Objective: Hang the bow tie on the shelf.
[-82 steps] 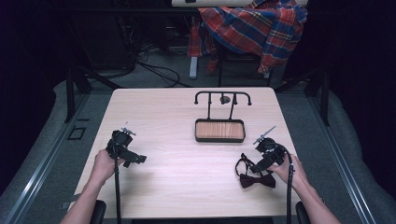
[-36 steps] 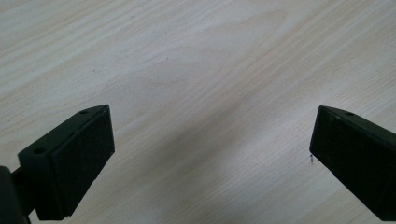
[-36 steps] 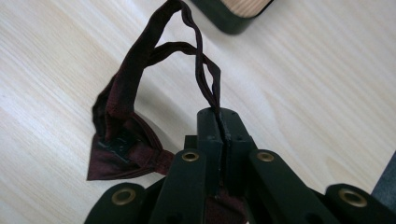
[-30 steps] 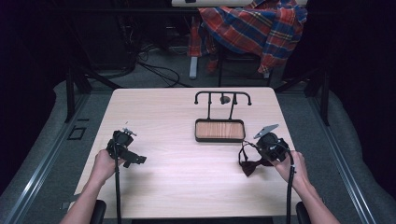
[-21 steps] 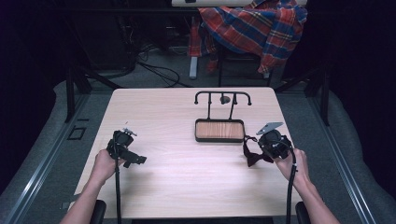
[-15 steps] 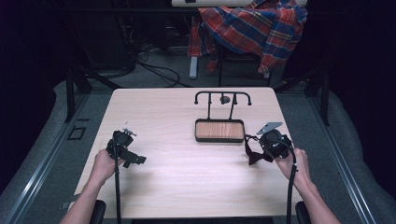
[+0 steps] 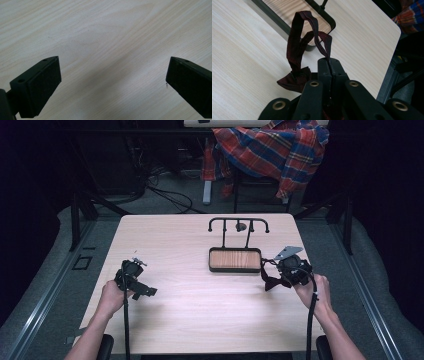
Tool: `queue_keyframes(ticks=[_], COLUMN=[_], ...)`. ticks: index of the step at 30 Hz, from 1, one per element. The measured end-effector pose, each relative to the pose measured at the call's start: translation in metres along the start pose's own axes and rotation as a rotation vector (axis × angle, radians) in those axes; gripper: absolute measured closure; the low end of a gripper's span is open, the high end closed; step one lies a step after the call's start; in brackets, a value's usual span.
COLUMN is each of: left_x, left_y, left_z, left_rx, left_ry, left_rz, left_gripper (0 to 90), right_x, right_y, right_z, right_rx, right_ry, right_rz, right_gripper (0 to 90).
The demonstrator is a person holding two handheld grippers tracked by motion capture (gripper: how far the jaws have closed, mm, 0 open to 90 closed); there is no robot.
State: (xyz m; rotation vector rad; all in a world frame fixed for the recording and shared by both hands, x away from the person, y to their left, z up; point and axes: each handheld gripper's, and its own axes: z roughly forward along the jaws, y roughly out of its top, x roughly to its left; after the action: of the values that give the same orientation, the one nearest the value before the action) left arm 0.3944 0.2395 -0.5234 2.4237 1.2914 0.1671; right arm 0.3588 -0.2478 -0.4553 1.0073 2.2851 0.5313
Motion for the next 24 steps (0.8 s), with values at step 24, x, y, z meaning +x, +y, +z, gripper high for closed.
queue_keyframes(ticks=[24], left_x=[0.000], left_y=[0.000], left_z=[0.000], left_rx=[0.001], left_ry=[-0.005], left_rz=[0.004], left_gripper=[0.1], right_x=[-0.014], right_y=[0.031], right_z=[0.003], right_rx=[-0.056], right_ry=[-0.030], right_rz=[0.003], right_gripper=[88.9])
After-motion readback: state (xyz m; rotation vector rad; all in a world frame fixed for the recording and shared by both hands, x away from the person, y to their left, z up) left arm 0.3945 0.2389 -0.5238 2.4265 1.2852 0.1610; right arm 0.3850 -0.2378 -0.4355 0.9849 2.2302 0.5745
